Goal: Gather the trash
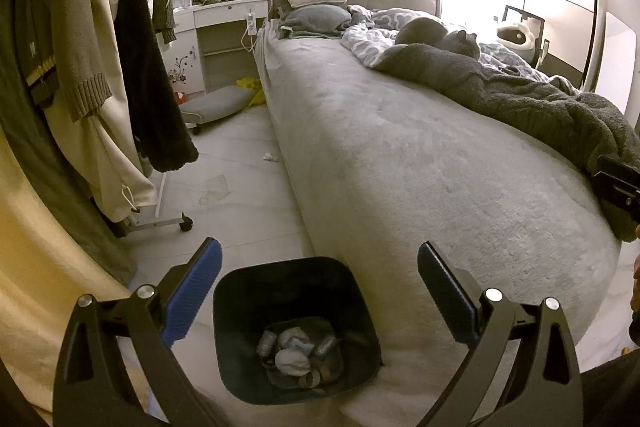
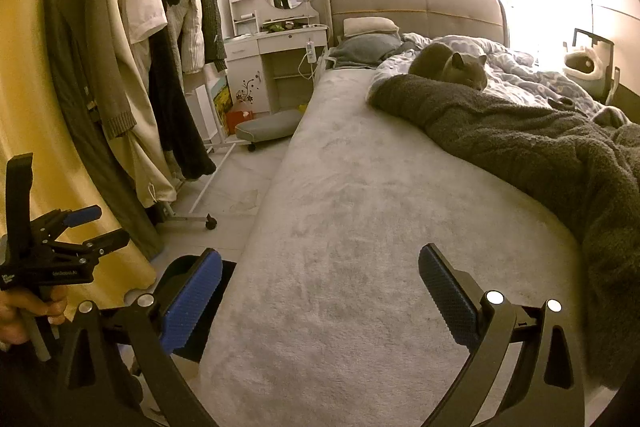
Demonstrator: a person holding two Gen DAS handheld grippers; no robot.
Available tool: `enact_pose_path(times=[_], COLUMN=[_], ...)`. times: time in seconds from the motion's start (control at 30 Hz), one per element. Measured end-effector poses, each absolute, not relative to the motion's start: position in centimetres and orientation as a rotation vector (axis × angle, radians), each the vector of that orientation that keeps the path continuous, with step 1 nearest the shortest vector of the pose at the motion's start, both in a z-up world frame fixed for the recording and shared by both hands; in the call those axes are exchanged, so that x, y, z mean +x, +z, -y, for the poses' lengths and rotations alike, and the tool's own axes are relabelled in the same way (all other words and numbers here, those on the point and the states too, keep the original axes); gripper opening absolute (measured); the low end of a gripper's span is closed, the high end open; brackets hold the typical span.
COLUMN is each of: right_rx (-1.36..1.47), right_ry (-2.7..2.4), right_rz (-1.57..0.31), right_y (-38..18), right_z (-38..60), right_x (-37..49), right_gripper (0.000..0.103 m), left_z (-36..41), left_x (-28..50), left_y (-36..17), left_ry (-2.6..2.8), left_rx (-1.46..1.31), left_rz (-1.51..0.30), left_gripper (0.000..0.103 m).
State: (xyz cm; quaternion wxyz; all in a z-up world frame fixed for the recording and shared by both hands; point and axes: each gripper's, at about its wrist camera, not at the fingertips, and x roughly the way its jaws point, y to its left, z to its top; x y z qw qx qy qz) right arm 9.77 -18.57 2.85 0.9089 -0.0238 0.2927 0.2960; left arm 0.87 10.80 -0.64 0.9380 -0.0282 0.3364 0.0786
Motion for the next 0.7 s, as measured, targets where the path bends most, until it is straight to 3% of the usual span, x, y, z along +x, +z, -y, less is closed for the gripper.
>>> enact_pose_path(times=[0.7], right_rx=[-0.047], right_ry=[0.611], right_rz=[-0.606], right_y=[2.87], right_z=[18.58], right_x=[9.81], right_gripper=[0.1], left_z=[-10.6], left_x=[0.76], left_y=[-0.87], left_ry=[0.162], left_rx=[-0.056], left_rz=[-0.697], left_gripper=[0.1])
